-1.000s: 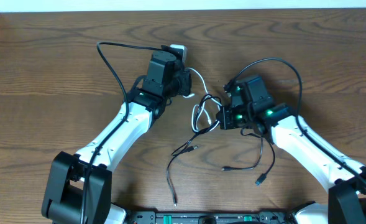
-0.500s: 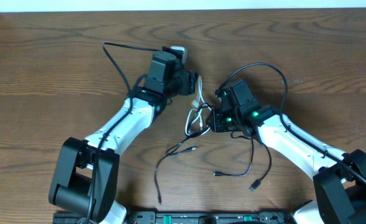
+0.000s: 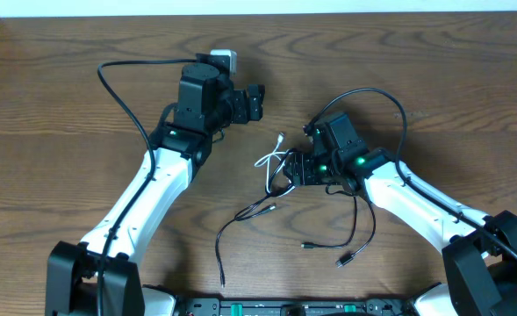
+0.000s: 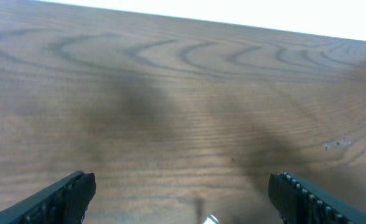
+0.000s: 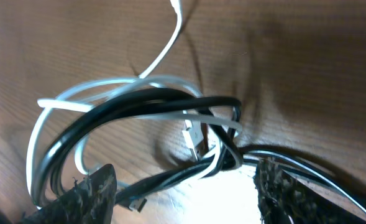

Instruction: Untangle cables

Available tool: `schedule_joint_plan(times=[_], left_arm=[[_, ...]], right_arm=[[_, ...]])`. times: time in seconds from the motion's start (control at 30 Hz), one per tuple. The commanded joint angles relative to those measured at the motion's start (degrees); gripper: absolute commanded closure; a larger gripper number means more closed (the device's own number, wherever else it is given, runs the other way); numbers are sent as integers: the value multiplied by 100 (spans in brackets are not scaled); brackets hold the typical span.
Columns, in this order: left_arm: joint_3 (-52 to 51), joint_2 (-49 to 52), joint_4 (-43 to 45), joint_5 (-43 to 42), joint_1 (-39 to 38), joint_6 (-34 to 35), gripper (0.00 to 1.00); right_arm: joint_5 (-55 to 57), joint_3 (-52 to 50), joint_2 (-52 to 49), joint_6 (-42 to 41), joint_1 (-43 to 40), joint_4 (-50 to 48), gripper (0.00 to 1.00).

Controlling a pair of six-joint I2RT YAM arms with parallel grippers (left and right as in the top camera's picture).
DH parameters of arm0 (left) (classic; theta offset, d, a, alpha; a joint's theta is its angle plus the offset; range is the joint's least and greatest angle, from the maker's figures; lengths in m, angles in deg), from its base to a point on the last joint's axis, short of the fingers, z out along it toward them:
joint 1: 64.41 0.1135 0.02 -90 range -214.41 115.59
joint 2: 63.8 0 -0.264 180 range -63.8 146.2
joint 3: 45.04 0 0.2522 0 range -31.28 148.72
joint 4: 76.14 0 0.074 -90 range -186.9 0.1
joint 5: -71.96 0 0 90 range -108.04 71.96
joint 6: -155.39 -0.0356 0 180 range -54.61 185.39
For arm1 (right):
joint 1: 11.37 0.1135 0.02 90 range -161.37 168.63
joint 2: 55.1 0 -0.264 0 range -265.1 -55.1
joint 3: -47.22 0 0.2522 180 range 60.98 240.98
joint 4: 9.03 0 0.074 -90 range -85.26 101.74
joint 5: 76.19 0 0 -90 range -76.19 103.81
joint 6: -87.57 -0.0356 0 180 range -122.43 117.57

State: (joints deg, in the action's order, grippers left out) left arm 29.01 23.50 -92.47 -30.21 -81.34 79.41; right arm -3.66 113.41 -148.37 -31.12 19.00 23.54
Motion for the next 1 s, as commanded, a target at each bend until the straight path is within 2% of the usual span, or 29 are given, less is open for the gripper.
schedule_joint_plan(times=[0.0,0.07,0.17,0.2,0.3,0.33,0.47,0.5,0.73,0.9,0.97], left_arm=[[157,-350,-223,-74,26,157,7],[188,-538,-476,-72,26,214,10],[256,-778,-927,-92,26,503,27],[256,-876,-1147,-264,26,745,38],[254,-876,-1432,-1093,7,907,81],[251,-826,-1711,-1567,-39,905,92],[229,-702,-2459,-1526,-251,898,92],[212,-645,-2608,-1530,-310,898,92],[166,-210,-2949,-1530,-809,881,89],[166,85,-2933,-1495,-1029,879,89],[166,212,-2944,-1198,-1049,879,89]], right_arm=[[-81,50,-17,2,-33,-90,32],[-387,127,-17,2,-109,-103,30],[-584,306,-17,2,-212,-101,31],[-570,385,-17,0,-258,-107,32],[-527,426,-17,0,-319,-234,41],[-494,426,-20,0,-382,-280,58],[-494,424,-20,7,-490,-151,87],[-494,420,-20,26,-507,-92,91],[-496,402,-267,133,-411,111,96],[-501,402,-678,131,-310,-238,96],[-496,402,-802,133,-313,-435,96]])
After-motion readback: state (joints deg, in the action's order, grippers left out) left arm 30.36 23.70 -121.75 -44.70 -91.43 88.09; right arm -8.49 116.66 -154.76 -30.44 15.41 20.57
